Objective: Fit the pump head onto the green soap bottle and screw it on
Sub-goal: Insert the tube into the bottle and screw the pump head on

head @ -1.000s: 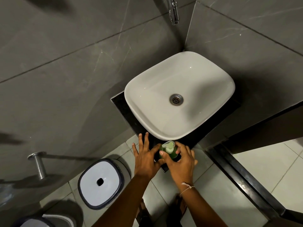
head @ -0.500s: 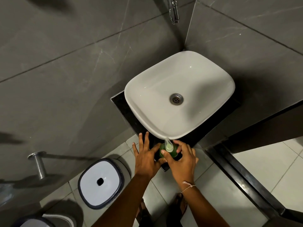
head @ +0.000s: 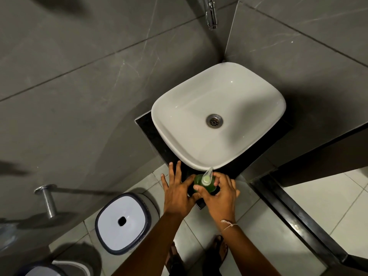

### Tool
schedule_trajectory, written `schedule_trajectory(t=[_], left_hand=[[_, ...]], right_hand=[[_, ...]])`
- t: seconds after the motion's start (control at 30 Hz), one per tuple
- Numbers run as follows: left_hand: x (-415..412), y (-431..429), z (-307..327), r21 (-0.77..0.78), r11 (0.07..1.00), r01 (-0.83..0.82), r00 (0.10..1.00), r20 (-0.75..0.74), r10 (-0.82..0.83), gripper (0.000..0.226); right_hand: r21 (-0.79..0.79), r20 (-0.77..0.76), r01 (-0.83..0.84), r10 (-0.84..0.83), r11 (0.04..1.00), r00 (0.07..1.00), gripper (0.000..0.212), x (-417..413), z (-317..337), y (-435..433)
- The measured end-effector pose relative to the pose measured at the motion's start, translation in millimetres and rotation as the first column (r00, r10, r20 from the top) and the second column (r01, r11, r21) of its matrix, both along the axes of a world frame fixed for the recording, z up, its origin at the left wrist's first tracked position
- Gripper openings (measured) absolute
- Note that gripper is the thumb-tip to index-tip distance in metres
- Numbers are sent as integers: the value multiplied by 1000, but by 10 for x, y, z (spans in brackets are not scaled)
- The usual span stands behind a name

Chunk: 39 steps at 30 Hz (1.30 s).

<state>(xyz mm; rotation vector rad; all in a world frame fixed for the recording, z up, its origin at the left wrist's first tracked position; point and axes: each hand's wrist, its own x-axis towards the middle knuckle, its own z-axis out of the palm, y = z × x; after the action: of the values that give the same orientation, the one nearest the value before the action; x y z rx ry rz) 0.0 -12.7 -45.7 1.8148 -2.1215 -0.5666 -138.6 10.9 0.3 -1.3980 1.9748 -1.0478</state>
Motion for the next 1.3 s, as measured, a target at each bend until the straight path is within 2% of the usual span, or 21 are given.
schedule_trajectory(t=[0.1, 0.2, 0.33, 0.47, 0.6, 0.8, 1.0, 1.17, 1.3], left_hand=[[-3, -13, -13, 9, 1000, 7, 1000, 20, -7, 65], [-5, -11, -9, 9, 1000, 11, 999, 30, -11, 68], [-10, -5, 0, 18, 1000, 6, 1000, 9, -6, 65], [2, -14, 6, 0, 1000, 5, 1000, -16, -5, 65], [-3, 0, 6, -16, 1000, -4, 1000, -25, 3, 71], [-4, -9, 8, 0, 1000, 4, 1000, -14, -4, 68], [-3, -18, 12, 14, 1000, -1, 1000, 1, 1, 63], [-3, -5, 19, 14, 1000, 8, 1000, -16, -8, 57], [-3, -16, 11, 14, 1000, 11, 1000, 14, -11, 64]], right_hand=[[-42, -49, -50, 48, 998, 998, 41, -59, 22, 21], [-37, -55, -4, 2, 999, 998, 27, -84, 43, -20], [18, -5, 46, -46, 999, 999, 51, -18, 12, -56], [20, 11, 61, -61, 998, 998, 56, 23, -7, -56], [34, 5, -9, 9, 999, 1000, 59, -46, -15, -13], [12, -9, -23, 23, 1000, 1000, 34, -90, 28, -42], [22, 24, 38, -38, 999, 999, 46, 29, 29, -78], [19, -7, -66, 67, 998, 998, 47, -68, 36, -15], [14, -27, -70, 70, 997, 997, 26, -130, 82, -72]])
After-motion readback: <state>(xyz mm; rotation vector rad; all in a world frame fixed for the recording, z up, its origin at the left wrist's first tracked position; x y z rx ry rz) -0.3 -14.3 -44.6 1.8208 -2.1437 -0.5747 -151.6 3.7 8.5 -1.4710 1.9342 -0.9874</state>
